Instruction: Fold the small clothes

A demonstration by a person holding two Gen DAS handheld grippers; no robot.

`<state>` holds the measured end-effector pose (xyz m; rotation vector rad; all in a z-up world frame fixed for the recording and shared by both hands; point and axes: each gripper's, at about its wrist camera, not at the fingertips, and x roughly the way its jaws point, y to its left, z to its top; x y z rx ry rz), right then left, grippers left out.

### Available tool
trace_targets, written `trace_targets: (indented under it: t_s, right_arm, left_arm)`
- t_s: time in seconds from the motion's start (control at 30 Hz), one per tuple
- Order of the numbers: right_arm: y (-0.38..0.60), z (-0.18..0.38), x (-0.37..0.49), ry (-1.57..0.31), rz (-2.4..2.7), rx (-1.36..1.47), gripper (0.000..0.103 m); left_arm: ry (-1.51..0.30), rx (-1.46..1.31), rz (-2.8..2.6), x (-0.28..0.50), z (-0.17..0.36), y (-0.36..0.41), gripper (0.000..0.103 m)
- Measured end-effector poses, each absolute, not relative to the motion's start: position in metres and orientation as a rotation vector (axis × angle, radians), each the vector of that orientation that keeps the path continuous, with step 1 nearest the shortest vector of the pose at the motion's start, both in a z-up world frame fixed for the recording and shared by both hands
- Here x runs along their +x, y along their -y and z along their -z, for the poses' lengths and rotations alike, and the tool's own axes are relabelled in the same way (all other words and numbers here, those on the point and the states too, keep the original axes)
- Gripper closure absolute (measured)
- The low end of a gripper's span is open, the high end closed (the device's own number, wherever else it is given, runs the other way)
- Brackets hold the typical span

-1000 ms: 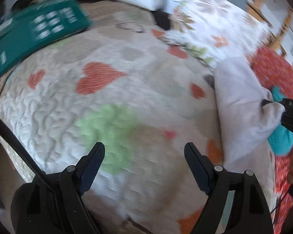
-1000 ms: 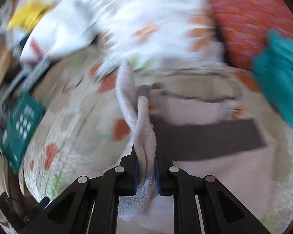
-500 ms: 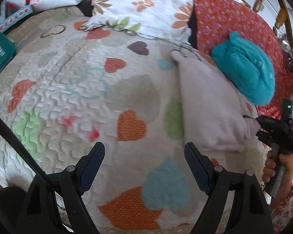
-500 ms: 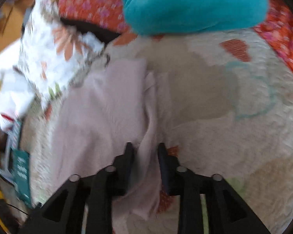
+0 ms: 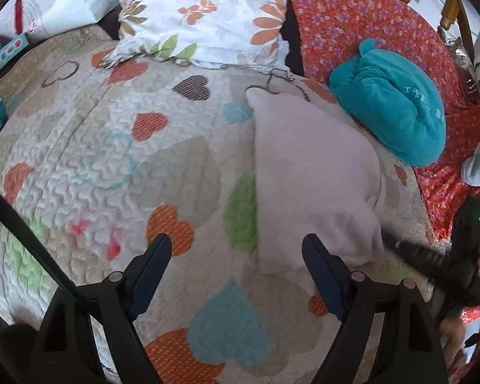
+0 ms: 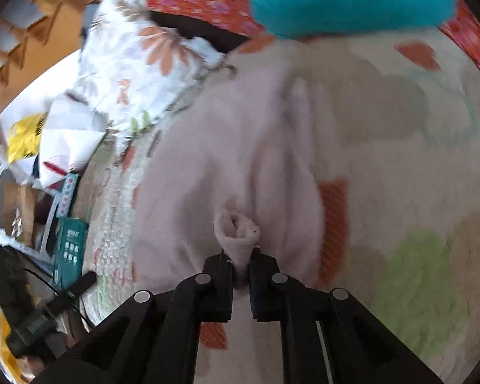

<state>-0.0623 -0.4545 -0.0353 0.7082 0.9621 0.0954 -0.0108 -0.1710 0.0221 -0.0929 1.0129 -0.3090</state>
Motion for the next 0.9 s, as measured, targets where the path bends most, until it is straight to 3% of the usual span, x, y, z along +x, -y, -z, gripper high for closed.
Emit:
trace_targets:
  t_s: [0.17,0.33,0.37,0.43,0.47,0.5,0.67,0.73,0.77,0.8,0.83,0.87,0.9]
  right_arm:
    - [0.48,0.071,-0.089,-0.992,-0.051,0.886,0.095]
    - [0.481,0.043,-0.089,-0.943,-0.025,0.8,0.088]
    - [0.484,0.03,-0.089,-0.896,-0.018,0.777,0.08]
    - [0.491,0.012,-0.082,-0.836,0.004,0.737,0.049]
    - [0.496,0.005,-0.072,-0.811,0.023,0.711,0.026]
    - [0.498,0.004,-0.063,-0.807,0.029,0.7,0.019]
    - [0.506,0.041,0.008,-0.903,-0.004,0.678,0.02]
    - [0.5,0.059,0.027,-0.943,-0.065,0.721,0.035]
    - [0.494,0.07,0.033,-0.968,-0.119,0.766,0.052]
    - [0.488,0.073,0.035,-0.965,-0.122,0.769,0.053]
    - [0.483,0.07,0.038,-0.967,-0.128,0.751,0.057]
    - [0.48,0.069,0.04,-0.977,-0.162,0.765,0.07]
    - [0.48,0.064,0.04,-0.966,-0.201,0.801,0.071]
  left_arm:
    - [-1.041,-0.041,0.309,0.013,-0.007,0.203,0.02]
    - [-1.104,-0.14,0.353,0.033,0.007,0.205,0.02]
    - [-1.078,-0.167,0.369,0.036,0.004,0.2,0.02]
    - [-1.049,-0.178,0.37,0.044,0.004,0.195,0.016]
    - [-1.041,-0.178,0.368,0.049,0.005,0.193,0.015]
    - [-1.042,-0.175,0.373,0.057,0.009,0.194,0.015]
    - [-1.118,-0.164,0.519,0.083,0.032,0.215,0.015]
    - [-1.167,-0.167,0.564,0.088,0.043,0.227,0.015]
    - [-1.195,-0.153,0.58,0.09,0.048,0.233,0.024]
    - [-1.215,-0.132,0.605,0.09,0.05,0.24,0.048]
    - [-1.22,-0.117,0.608,0.089,0.048,0.243,0.05]
    - [-1.215,-0.105,0.599,0.088,0.041,0.243,0.064]
    - [-1.205,-0.099,0.607,0.087,0.03,0.242,0.072]
